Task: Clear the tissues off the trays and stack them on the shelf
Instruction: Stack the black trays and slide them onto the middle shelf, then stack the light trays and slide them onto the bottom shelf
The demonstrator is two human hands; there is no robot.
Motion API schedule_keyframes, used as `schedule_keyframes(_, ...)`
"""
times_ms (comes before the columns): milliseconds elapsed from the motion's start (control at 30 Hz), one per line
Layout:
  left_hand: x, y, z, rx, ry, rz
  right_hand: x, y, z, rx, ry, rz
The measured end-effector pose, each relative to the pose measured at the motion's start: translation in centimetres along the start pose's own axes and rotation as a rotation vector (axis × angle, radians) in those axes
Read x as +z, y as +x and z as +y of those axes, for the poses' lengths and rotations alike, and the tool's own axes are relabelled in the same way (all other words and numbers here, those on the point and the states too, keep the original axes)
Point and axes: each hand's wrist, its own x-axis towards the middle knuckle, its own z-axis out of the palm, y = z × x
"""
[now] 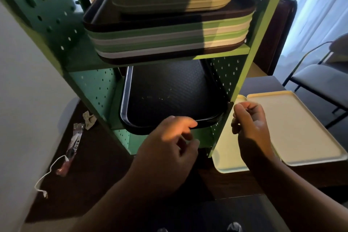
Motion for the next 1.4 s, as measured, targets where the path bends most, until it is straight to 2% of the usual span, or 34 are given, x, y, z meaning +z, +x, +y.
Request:
schedule_keyframes(133, 6.3, 2.2, 1.7, 0.032, -0.062, -0.271, -3.6, 1.1, 1.5, 0.136, -0.068, 0.118)
schedule_keyframes(233, 11.5, 4.7, 3.1, -0.046, -0.177, -0.339, -7.7, 3.1, 3.2, 0.252, -0.144, 0.172)
schedule_keyframes(333, 17.5, 8.0, 4.2, -0.128, -0.188, -0.422, -12.9, 6.1, 5.2, 0.314, -0.222, 0.163)
schedule_keyframes(500, 29.5, 13.4, 5.2, -0.372, -0.148, -0.543, -23.7, 12.4, 9.7, 0.42, -0.499, 0.12)
schedule_keyframes(667, 39.3, 15.6, 6.2, -0.615, -0.041, -0.706, -34.1, 18.0, 13.4, 0.623, -0.938, 0.162)
schedule_keyframes(800, 43.4, 16.3, 6.3, -0.766, -0.015, -0.691, -39.6, 20.4, 15.1, 0.678, -1.078, 0.187)
schedule_keyframes(967, 45.8, 17.6, 6.9, -0.8, 0.068, -0.644, -43.5, 22.0, 17.4, 0.782, -0.919, 0.167)
schedule_keyframes(1100, 46.0, 18.1, 6.9, -0.834, 0.13, -0.605, -43.5, 22.8, 17.2, 0.791, -0.909, 0.228)
schedule_keyframes(1267, 46.0, 18.1, 7.3, -0.862, 0.097, -0.583, -43.4, 23.9, 15.1, 0.739, -0.793, 0.129)
schedule_keyframes(1400, 44.9, 18.3, 7.3, -0.852, -0.001, -0.431, -43.6, 24.5, 12.8, 0.678, -0.699, 0.131)
